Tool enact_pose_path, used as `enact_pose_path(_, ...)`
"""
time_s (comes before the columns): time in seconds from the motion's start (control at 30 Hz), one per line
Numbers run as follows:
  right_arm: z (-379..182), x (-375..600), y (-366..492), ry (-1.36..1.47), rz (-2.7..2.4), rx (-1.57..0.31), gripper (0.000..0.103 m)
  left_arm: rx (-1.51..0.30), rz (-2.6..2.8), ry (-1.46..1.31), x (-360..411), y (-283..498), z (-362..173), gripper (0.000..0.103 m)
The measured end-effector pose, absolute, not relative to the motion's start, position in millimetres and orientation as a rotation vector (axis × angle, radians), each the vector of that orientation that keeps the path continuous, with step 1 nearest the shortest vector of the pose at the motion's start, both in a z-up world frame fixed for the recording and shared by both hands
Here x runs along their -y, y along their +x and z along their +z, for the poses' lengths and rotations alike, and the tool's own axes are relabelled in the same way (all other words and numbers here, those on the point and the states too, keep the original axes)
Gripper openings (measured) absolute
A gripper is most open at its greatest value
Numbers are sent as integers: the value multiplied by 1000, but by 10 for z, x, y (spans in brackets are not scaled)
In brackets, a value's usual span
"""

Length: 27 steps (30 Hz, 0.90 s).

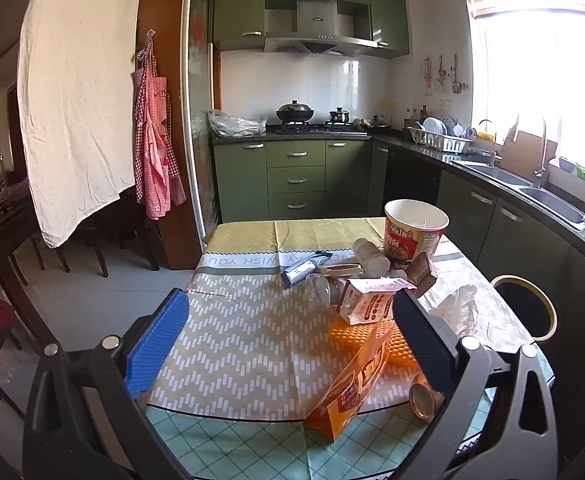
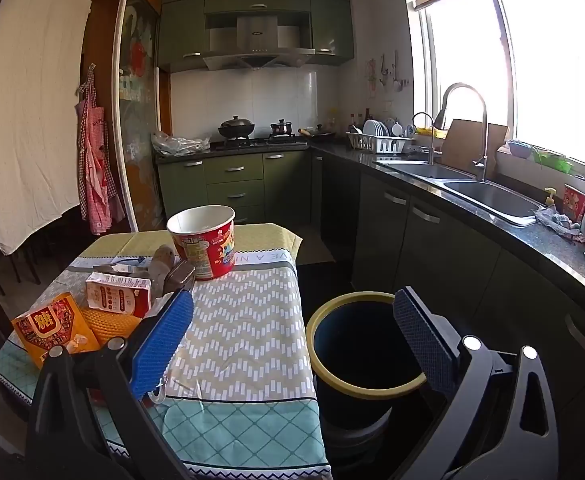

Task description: Collect trash

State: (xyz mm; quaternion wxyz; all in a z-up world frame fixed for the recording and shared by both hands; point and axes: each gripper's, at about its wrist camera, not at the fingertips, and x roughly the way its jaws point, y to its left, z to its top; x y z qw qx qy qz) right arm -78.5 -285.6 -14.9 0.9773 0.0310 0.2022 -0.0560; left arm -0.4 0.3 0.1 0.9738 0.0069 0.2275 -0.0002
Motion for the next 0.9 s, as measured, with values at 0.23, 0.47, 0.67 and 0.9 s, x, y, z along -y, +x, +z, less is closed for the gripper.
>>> enact_pose_path(0.23, -145, 2856, -783, 57, -119, -409, 99, -467, -2, 20, -22, 4, 3, 97)
enact_pose_path(0.47, -144, 2844, -789, 55, -116, -409, 99, -469, 1, 24, 65, -1, -19, 97)
enact_pose_path(0.67, -142, 2835, -776, 59, -118, -409, 99, -471, -5, 30, 139, 14, -12, 97)
enact_pose_path(0.9, -138, 2843, -776, 60, -118, -410, 99, -472, -11, 34, 118, -9, -41, 97)
